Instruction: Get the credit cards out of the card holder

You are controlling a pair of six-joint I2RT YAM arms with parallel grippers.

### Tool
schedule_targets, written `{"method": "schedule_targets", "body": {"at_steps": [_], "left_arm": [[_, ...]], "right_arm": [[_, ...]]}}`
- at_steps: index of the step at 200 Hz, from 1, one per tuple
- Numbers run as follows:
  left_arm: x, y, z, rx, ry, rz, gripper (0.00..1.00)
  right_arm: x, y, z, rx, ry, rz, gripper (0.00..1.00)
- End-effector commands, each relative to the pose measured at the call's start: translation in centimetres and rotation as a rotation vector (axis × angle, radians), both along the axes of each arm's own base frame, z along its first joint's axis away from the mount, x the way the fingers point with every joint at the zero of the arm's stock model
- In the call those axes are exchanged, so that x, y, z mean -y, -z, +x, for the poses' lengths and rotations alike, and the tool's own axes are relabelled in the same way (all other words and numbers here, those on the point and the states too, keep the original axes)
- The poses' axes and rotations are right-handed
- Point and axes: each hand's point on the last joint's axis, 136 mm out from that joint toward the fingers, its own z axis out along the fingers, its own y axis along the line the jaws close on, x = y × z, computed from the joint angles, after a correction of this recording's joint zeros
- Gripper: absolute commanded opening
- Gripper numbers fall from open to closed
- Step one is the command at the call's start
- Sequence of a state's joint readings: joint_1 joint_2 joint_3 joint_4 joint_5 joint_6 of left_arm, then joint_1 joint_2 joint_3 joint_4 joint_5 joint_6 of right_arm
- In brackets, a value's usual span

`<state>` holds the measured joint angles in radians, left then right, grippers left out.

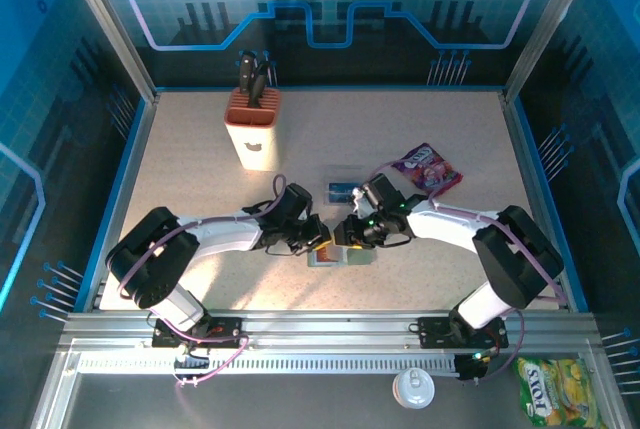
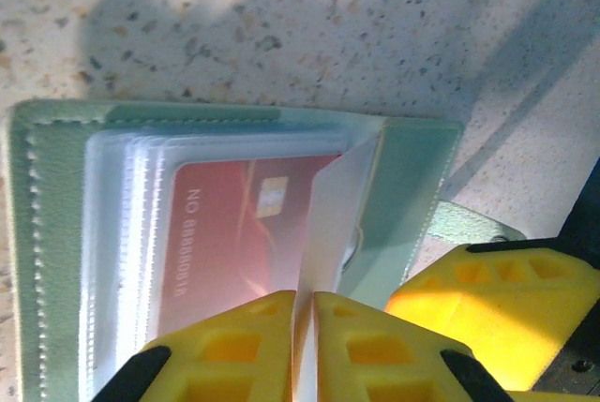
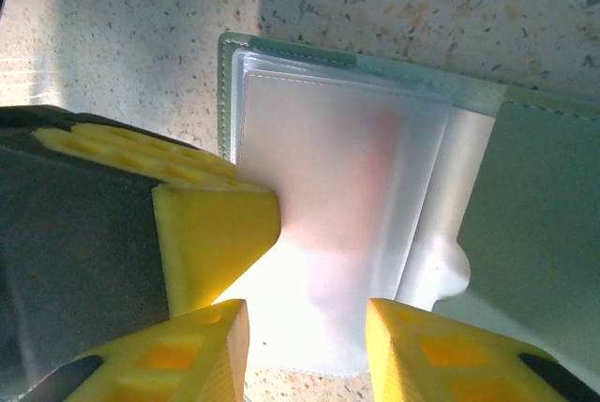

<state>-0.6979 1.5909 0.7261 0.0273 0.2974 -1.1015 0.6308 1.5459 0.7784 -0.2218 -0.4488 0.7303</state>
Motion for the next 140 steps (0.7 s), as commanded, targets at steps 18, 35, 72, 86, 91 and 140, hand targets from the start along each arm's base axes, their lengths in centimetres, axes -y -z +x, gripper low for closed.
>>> {"method": "schedule_targets", "body": {"at_steps": [18, 35, 72, 86, 91, 140], "left_arm": [[1.1, -1.0, 0.1, -0.009, 0.024, -0.020, 0.14], [1.4, -1.2, 0.2, -0.007, 0.032, -0.018, 0.14], [2.3, -1.0, 0.3, -0.012, 0.049, -0.016, 0.14], [2.9, -1.1, 0.4, -0.011, 0.057, -0.017, 0.14], [3.1, -1.1, 0.5, -0.011, 0.060, -0.018, 0.14], [5.1, -0.9, 1.0, -0.015, 0.091, -0.026, 0.13]], "right_arm": [[1.2, -1.7, 0.7, 0.043, 0.023, -0.006, 0.39], [1.6, -2.1, 0.8, 0.057, 0.030, -0.003, 0.39], [2.8, -2.7, 0.8, 0.080, 0.051, -0.011, 0.39], [3.3, -3.0, 0.7, 0.087, 0.060, -0.011, 0.39], [3.5, -3.1, 0.7, 0.088, 0.062, -0.011, 0.39], [5.5, -3.5, 0.4, 0.097, 0.097, -0.017, 0.39]]}}
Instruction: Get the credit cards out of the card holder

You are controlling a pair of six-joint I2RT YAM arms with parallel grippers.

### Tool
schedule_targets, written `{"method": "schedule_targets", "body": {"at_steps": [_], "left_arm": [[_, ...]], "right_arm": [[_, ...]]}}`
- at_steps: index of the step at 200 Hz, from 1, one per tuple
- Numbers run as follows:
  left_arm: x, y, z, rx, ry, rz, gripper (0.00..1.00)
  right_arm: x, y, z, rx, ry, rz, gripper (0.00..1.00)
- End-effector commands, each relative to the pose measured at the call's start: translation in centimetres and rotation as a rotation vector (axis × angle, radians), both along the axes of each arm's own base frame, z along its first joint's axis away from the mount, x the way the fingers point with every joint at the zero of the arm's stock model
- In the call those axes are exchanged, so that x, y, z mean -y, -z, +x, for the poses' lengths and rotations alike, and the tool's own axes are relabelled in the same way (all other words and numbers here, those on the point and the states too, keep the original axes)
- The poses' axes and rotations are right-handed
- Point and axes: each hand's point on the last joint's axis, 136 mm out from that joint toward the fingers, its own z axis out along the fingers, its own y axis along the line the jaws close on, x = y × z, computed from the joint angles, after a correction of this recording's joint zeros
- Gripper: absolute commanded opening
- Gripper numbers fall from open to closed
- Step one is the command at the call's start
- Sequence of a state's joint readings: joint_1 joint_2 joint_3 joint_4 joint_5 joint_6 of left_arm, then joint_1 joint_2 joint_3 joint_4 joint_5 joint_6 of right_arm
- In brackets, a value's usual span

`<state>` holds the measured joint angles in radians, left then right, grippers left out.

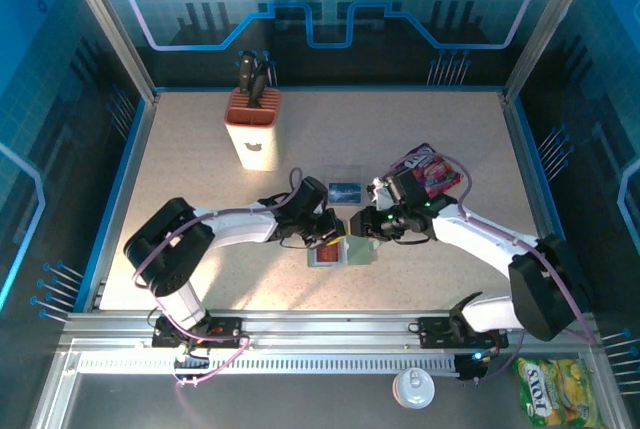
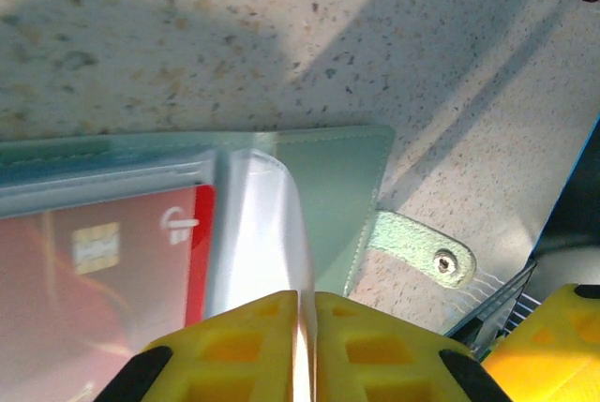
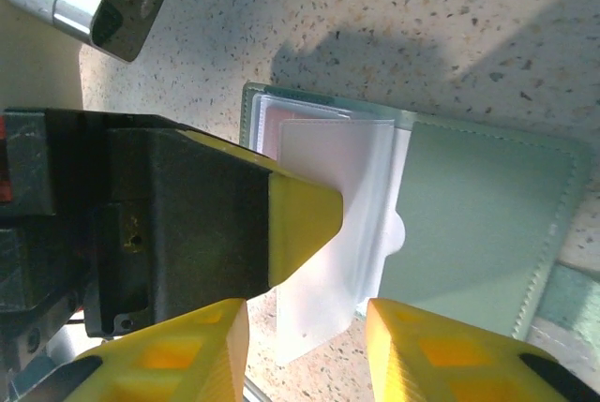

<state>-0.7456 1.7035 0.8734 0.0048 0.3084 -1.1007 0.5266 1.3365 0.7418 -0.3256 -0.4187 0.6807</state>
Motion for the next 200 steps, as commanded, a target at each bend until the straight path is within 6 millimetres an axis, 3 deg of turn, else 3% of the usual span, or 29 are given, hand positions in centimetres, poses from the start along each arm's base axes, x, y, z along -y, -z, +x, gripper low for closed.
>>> {"method": "schedule_targets", "body": {"at_steps": [1, 60, 150, 200], "left_arm": [[1.4, -0.2, -0.2, -0.019, 0.037, -0.011, 0.14], [3.4, 0.1, 0.0, -0.025, 0.072, -0.023, 0.16], [4.0, 0.3, 0.2, -0.029, 0.078, -0.027, 0.23], [4.5, 0.1, 0.4, -0.029, 0.086, -0.037, 0.31]], "right_arm": [[1.6, 0.3, -0.7, -0.010, 0.017, -0.028, 0.39], [3.3, 0.2, -1.2, -0.009, 0.051, -0.023, 0.39], [3.9, 0.2, -1.4, -0.014, 0.064, -0.020, 0.40], [4.1, 0.1, -1.4, -0.016, 0.069, -0.025, 0.40]]}}
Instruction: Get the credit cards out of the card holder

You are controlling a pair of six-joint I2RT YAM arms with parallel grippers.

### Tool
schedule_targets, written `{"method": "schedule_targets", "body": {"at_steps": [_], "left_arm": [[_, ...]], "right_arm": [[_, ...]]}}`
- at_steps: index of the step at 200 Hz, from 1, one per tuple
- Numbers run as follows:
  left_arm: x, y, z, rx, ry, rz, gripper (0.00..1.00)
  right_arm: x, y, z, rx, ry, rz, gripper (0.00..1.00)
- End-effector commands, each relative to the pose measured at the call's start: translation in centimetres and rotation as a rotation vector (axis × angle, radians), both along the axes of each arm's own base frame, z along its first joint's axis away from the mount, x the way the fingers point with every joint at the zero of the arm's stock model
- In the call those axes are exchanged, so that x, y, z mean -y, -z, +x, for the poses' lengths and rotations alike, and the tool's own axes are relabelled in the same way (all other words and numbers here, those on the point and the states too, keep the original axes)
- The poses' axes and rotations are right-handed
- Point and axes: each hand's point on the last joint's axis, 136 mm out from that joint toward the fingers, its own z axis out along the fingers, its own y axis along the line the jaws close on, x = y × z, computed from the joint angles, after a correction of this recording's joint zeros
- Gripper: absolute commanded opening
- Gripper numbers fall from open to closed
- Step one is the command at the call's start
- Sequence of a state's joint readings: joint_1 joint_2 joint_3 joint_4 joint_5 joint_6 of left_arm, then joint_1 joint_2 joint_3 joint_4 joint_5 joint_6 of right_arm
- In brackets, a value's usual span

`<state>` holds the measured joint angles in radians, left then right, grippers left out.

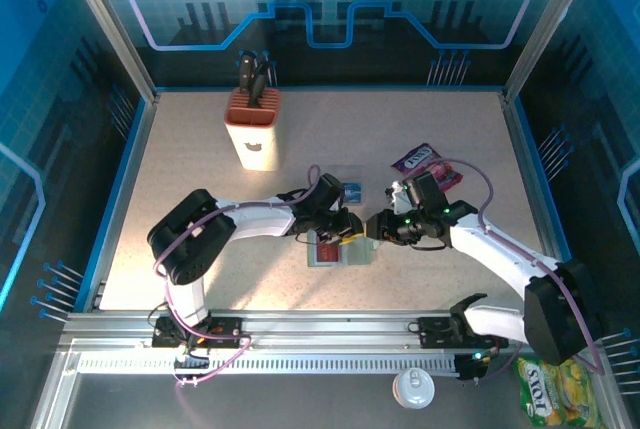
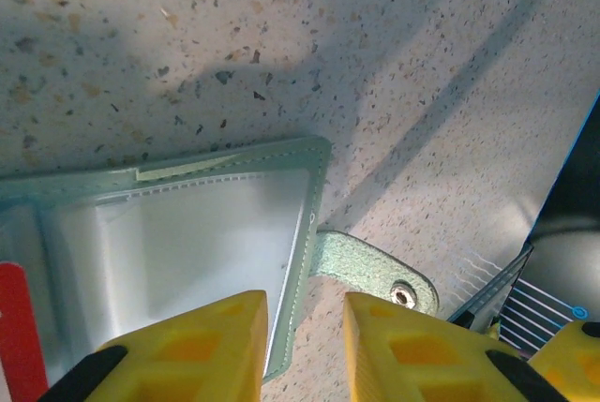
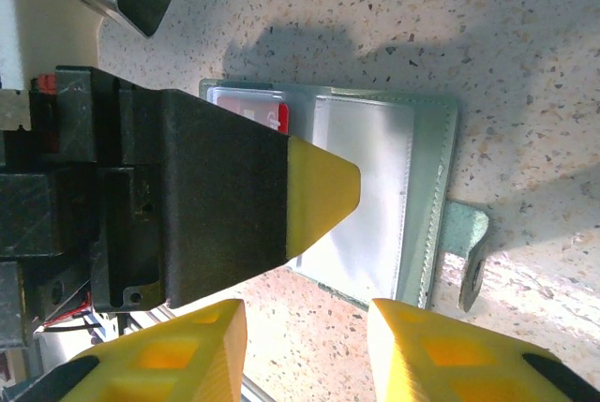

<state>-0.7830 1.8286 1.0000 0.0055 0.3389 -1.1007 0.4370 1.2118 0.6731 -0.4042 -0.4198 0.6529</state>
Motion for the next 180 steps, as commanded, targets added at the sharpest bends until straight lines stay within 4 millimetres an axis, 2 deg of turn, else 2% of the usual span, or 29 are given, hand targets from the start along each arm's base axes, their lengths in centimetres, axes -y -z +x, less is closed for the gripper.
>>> {"method": "schedule_targets", "body": {"at_steps": [1, 88, 136, 180], "left_arm": [[1.0, -0.3, -0.2, -0.013, 0.031, -0.019, 0.31], [0.2, -0.9, -0.6, 0.002, 0.037, -0.009, 0.31], [-2.3, -1.1, -1.3, 0.017, 0.003, 0.005, 0.31], [-5.3, -1.3, -2.1, 0.026, -0.044, 0.017, 0.31]], "right_arm": [[0.6, 0.2, -0.5, -0.013, -0.001, -0.009, 0.40], [0.0, 0.4, -0.3, -0.030, 0.005, 0.015, 0.40], [-1.5, 0.7, 0.0, -0.041, -0.019, 0.022, 0.40], [-4.4, 0.8, 0.3, -0.044, -0.083, 0.001, 0.40]]}}
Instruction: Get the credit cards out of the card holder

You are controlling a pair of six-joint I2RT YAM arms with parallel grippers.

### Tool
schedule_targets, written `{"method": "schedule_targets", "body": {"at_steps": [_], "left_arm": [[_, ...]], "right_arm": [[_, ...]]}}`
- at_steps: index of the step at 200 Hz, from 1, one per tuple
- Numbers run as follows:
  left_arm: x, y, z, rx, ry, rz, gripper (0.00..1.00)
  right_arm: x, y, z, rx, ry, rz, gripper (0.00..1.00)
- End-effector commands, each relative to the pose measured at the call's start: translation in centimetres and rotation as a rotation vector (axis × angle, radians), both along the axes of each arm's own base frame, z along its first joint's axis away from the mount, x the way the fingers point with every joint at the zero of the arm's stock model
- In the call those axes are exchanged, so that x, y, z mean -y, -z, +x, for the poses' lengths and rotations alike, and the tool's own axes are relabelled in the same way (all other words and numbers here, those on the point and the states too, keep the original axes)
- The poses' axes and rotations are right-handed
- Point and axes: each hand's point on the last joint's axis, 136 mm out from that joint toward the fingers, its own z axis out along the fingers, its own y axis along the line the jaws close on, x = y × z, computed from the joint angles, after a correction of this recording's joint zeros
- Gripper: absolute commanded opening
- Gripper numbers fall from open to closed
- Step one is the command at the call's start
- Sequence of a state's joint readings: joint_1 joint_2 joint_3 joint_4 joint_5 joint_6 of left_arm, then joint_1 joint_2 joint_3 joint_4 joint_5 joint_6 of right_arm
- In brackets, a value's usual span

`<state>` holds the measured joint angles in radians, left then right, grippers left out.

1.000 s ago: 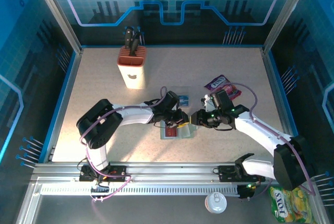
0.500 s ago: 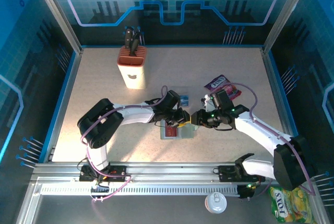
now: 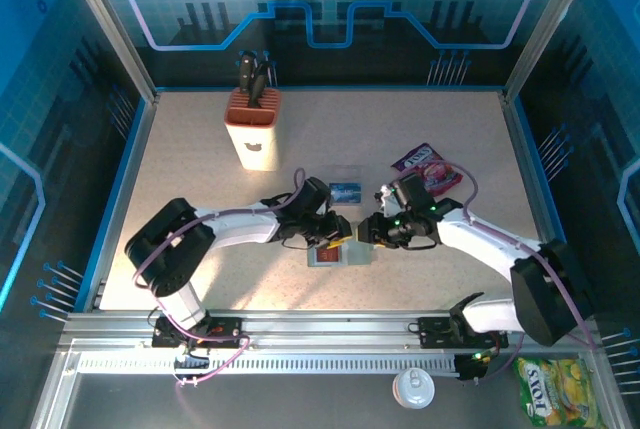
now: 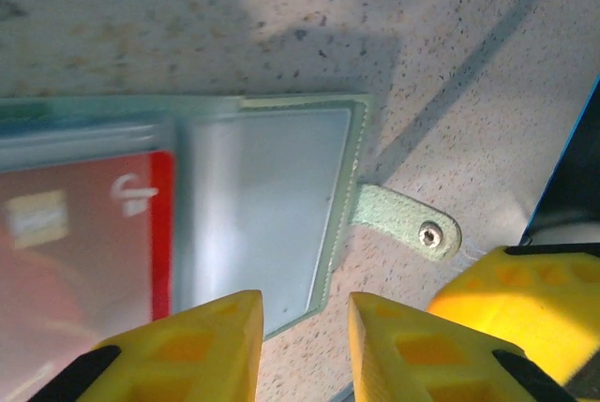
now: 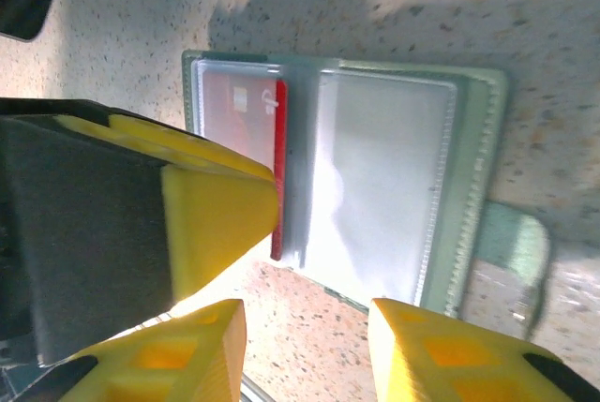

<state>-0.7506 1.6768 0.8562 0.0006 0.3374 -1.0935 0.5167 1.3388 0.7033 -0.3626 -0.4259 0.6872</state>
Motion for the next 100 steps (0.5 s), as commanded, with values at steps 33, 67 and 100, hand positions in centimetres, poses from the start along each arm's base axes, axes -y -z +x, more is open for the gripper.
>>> {"method": "schedule_targets", "body": {"at_steps": [33, 67, 100], "left_arm": [[-4.3, -0.6, -1.3, 0.025, -0.056, 0.027, 0.31], [-7.4, -0.7, -2.1, 0.032, -0.109, 0.054, 0.31], [-8.6, -0.7, -2.1, 0.036, -0.138, 0.055, 0.31]], "right_arm": [[-4.7, -0.8, 1.2, 0.023, -0.075, 0.010, 0.40], [-7.6, -0.5, 1.5, 0.009, -0.127, 0.019, 0.40], [-8.6, 0.1, 1.5, -0.004, -0.145, 0.014, 0.40]]}}
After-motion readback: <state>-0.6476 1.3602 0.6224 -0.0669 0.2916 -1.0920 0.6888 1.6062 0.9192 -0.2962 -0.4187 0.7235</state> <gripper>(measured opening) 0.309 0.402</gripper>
